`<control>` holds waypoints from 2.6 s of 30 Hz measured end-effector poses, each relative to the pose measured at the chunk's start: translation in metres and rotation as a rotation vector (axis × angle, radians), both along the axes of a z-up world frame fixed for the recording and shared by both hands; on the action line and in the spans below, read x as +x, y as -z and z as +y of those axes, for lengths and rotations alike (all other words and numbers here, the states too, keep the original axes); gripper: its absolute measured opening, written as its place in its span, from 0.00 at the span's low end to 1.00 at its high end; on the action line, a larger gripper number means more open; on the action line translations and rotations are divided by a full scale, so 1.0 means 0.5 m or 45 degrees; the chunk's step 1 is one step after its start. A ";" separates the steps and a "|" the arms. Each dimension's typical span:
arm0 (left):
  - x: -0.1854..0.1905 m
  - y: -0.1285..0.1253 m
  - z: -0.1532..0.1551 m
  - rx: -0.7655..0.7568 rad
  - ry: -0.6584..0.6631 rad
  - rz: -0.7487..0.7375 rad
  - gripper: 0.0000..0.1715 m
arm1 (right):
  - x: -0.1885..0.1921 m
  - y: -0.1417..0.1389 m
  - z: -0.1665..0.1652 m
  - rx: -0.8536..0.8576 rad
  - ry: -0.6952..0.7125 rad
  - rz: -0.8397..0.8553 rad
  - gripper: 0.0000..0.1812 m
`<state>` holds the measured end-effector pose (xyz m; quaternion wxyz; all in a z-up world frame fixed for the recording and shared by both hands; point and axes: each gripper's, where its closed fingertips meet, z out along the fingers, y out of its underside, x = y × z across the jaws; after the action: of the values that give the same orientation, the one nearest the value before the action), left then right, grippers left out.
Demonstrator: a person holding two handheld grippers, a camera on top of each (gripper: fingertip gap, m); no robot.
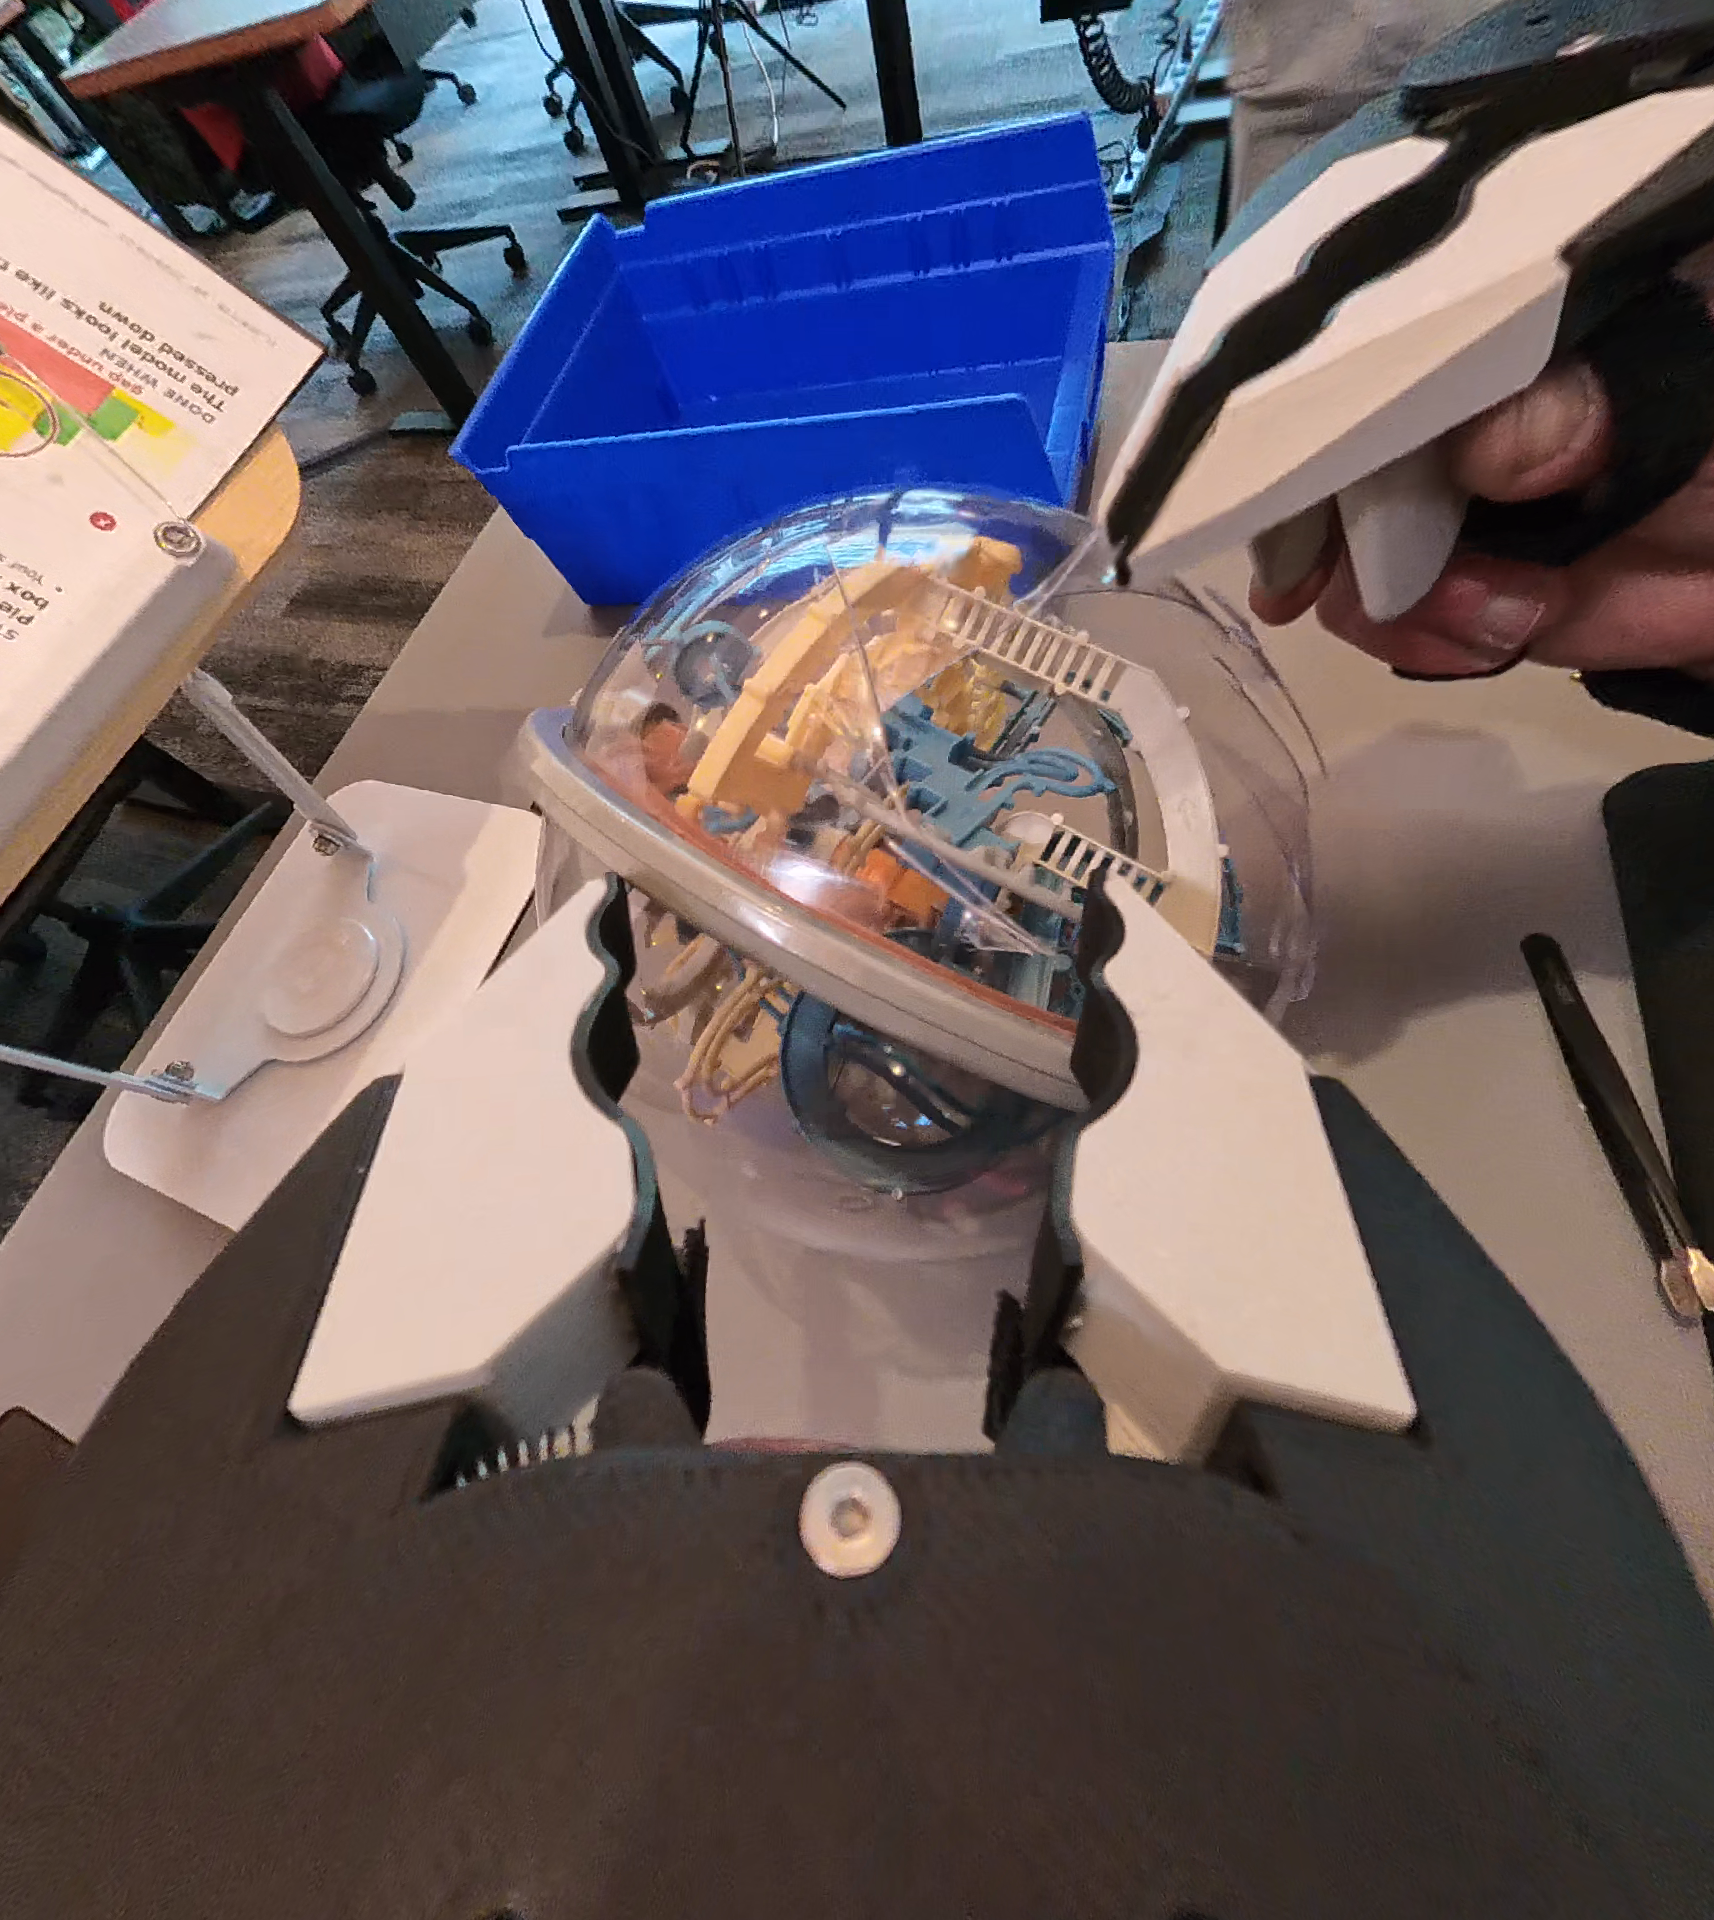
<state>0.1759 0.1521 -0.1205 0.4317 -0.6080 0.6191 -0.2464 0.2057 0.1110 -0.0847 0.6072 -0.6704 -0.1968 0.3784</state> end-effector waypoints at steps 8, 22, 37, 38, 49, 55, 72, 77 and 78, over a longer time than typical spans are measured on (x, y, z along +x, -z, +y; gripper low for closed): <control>0.017 -0.004 -0.005 0.045 -0.006 0.011 0.46 | 0.064 -0.022 0.005 0.140 0.246 -0.171 0.00; 0.032 -0.008 -0.009 0.078 -0.042 0.031 0.45 | 0.073 0.044 0.052 0.127 0.501 -0.743 0.27; 0.039 -0.009 -0.009 0.103 -0.026 0.015 0.42 | 0.047 0.011 0.024 0.199 0.382 -0.506 0.00; 0.038 -0.009 -0.009 0.107 -0.020 0.016 0.41 | 0.051 0.012 0.024 0.204 0.390 -0.526 0.01; -0.016 0.016 0.095 0.209 -0.147 0.229 0.36 | 0.077 0.061 0.022 -0.013 0.199 -0.454 0.39; -0.019 0.020 0.110 0.202 -0.202 0.185 0.39 | 0.064 0.082 0.034 -0.023 0.219 -0.521 0.46; -0.077 0.083 -0.063 0.085 -0.170 0.126 0.38 | 0.050 0.091 0.034 -0.035 0.196 -0.515 0.41; -0.020 0.105 -0.100 -0.069 -0.030 0.017 0.19 | 0.040 0.092 0.028 -0.028 0.158 -0.521 0.37; -0.011 0.104 -0.108 -0.103 0.004 -0.012 0.14 | 0.039 0.095 0.028 -0.032 0.154 -0.522 0.37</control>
<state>0.1705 0.0981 -0.1723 0.4092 -0.6228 0.6076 -0.2748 0.2250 0.1252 -0.1323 0.5677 -0.7514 -0.2709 0.1993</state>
